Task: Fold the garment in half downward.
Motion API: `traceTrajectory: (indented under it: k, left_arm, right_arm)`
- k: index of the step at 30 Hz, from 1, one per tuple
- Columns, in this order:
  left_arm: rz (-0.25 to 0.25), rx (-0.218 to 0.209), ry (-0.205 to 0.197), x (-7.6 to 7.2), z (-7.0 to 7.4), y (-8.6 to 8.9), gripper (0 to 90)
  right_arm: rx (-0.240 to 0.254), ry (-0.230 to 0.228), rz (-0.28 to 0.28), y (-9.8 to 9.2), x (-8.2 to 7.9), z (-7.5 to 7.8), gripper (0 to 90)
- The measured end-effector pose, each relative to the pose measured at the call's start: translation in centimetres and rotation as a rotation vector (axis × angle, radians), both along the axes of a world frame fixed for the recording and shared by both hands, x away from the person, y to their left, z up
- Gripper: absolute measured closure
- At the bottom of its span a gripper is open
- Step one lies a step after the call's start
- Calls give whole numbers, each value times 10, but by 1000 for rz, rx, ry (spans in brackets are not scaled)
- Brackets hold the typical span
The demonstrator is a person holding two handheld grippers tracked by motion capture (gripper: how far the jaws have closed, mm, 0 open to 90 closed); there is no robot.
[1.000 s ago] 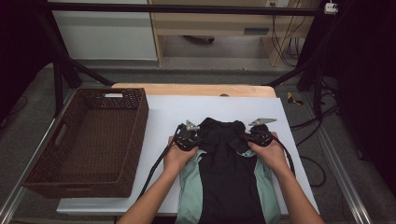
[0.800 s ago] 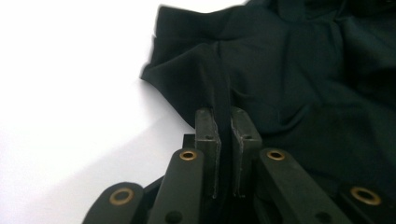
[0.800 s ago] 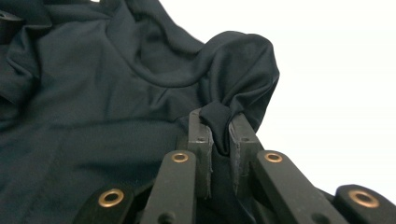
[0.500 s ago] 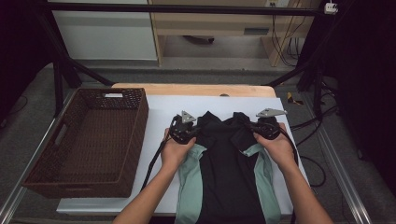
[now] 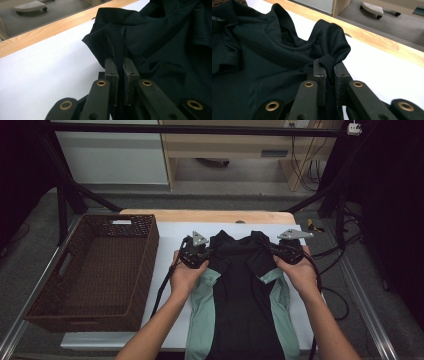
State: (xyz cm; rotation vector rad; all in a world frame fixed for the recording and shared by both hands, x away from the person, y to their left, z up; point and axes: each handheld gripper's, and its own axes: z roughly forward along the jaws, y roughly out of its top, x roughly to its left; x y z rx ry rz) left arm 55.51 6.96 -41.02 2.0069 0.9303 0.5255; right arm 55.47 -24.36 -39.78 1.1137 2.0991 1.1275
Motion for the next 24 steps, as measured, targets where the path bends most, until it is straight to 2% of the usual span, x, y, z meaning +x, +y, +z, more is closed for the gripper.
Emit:
traceTrajectory:
  k: [3, 8, 17, 21, 24]
  left_arm:
    - [-4, -1, -1, 0, 0, 0, 846]
    - [-2, -18, -6, 6, 14, -1, 846]
    - [12, -43, -73, 22, 53, -9, 846]
    - [13, -22, -94, 27, 64, -12, 846]
    - [22, -41, -101, 31, 69, -10, 846]
  right_arm:
    - [-2, 3, -2, -1, -1, -1, 831]
    - [25, -13, -9, -4, 1, 8, 830]
    - [62, -63, -53, -13, 16, 43, 830]
    - [64, -80, -70, -14, 22, 58, 830]
    - [75, -91, -76, -12, 25, 65, 830]
